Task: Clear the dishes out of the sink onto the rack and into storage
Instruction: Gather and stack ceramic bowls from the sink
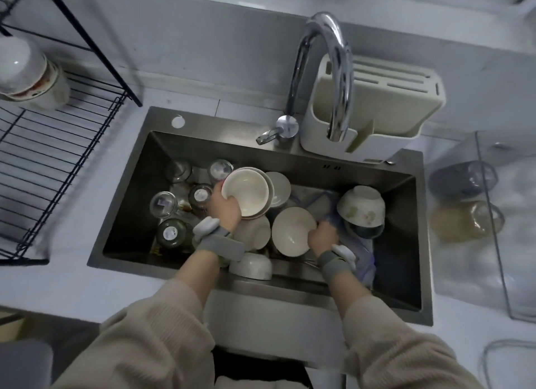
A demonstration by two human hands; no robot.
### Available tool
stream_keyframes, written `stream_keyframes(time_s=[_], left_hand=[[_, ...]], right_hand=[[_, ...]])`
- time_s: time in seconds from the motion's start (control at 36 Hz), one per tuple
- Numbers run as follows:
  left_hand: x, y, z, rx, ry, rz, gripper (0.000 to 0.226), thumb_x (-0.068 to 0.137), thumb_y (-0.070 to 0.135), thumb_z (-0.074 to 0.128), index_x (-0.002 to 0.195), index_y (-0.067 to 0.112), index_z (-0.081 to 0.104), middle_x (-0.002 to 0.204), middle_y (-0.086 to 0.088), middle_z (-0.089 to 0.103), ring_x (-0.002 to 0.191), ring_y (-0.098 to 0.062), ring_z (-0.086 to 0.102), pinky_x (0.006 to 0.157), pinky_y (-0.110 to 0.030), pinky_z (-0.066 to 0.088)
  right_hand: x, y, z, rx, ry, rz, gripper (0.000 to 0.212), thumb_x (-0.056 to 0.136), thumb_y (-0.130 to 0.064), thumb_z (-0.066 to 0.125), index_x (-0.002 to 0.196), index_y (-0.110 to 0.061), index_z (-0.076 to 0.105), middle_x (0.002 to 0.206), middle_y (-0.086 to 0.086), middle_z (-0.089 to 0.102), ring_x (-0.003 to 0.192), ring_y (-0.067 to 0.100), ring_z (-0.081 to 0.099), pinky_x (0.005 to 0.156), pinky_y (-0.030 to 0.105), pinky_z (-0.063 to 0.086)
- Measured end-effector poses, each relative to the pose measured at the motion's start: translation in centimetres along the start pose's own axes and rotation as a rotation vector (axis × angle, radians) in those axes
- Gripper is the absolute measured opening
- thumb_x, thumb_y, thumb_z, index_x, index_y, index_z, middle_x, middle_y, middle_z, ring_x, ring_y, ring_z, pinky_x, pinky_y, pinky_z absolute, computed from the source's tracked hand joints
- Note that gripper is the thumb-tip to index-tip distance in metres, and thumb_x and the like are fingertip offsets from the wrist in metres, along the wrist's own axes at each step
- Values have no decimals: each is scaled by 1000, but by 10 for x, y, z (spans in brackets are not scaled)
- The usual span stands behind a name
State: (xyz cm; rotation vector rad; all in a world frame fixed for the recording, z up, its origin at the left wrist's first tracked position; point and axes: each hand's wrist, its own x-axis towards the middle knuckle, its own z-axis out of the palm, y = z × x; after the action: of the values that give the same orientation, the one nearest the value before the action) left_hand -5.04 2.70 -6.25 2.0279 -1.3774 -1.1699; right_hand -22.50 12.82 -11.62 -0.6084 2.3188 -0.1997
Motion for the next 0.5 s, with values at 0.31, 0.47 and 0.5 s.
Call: stream_keyframes(time_s=[0.31, 0.47, 0.5], left_hand=[[-40, 14, 47, 41, -86, 37, 44, 91, 1, 44, 133, 12, 54, 129, -14, 60, 119, -35, 53, 90, -30, 39], [-47, 14, 63, 38, -54, 37, 43, 86, 3, 48, 126, 15, 59, 117, -15, 66, 110, -38, 57, 84, -33, 39], [-46, 14, 65, 38, -44, 33, 43, 84, 3, 48, 124, 15, 60, 116, -15, 66, 109, -38, 57, 85, -33, 39]], right_hand=[[-11, -4, -32, 134, 89, -76, 32, 96, -18, 45, 109, 6, 63, 114, 29, 62, 107, 42, 59, 83, 39, 47], [-14, -6, -35, 138, 46, -111, 40, 100, -28, 40, 113, 2, 63, 118, 28, 61, 110, 43, 57, 86, 40, 46], [-15, -6, -35, 138, 37, -115, 41, 100, -30, 39, 114, 1, 63, 119, 27, 61, 110, 43, 57, 86, 41, 46]])
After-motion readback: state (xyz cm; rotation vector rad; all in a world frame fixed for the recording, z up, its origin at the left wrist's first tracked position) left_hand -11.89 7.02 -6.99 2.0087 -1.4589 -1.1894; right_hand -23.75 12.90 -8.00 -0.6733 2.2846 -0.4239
